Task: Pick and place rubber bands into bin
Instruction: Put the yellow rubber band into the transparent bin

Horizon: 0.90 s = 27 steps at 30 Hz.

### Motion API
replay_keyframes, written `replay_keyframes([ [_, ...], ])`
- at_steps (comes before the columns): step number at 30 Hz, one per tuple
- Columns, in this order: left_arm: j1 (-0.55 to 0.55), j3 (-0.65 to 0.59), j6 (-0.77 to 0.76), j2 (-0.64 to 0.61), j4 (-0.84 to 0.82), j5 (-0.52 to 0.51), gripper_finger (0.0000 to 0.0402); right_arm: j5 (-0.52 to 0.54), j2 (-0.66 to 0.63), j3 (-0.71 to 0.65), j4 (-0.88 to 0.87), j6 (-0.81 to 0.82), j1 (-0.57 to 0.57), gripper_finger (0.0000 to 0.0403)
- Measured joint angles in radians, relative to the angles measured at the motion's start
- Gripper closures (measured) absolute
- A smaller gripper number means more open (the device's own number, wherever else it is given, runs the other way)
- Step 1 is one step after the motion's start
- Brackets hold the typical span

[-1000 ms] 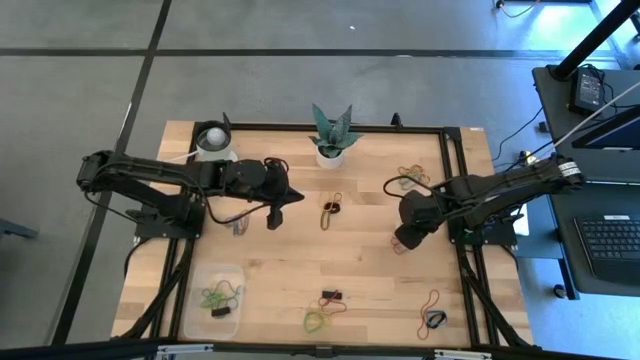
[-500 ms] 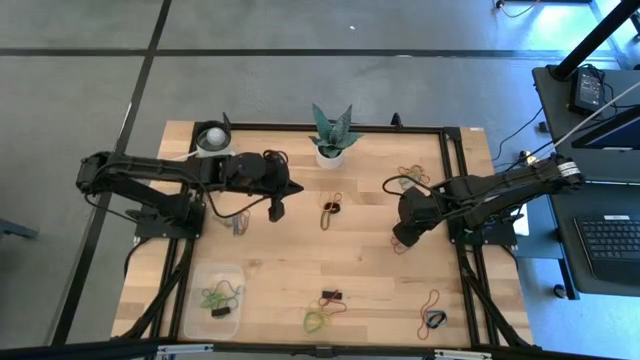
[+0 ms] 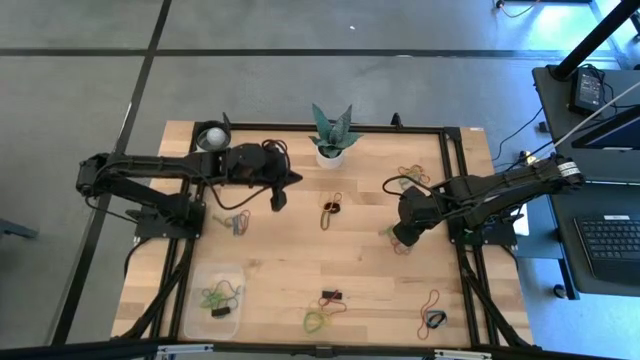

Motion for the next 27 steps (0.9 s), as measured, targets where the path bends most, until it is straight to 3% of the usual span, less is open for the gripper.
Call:
replay_keyframes([
  [10,0.013,0.000,-0.002,0.000,0.000,0.000,0.0398,0.000,0.000,0.000,-0.001,-0.031,0.000,0.0396],
  [19,0.013,0.000,-0.002,0.000,0.000,0.000,0.0398,0.047,0.021,0.000,0.004,-0.036,0.000,0.0343],
  [27,0.013,0.000,-0.003,0.000,0.000,0.000,0.0398,0.046,0.145,0.000,0.071,-0.137,0.000,0.0298],
])
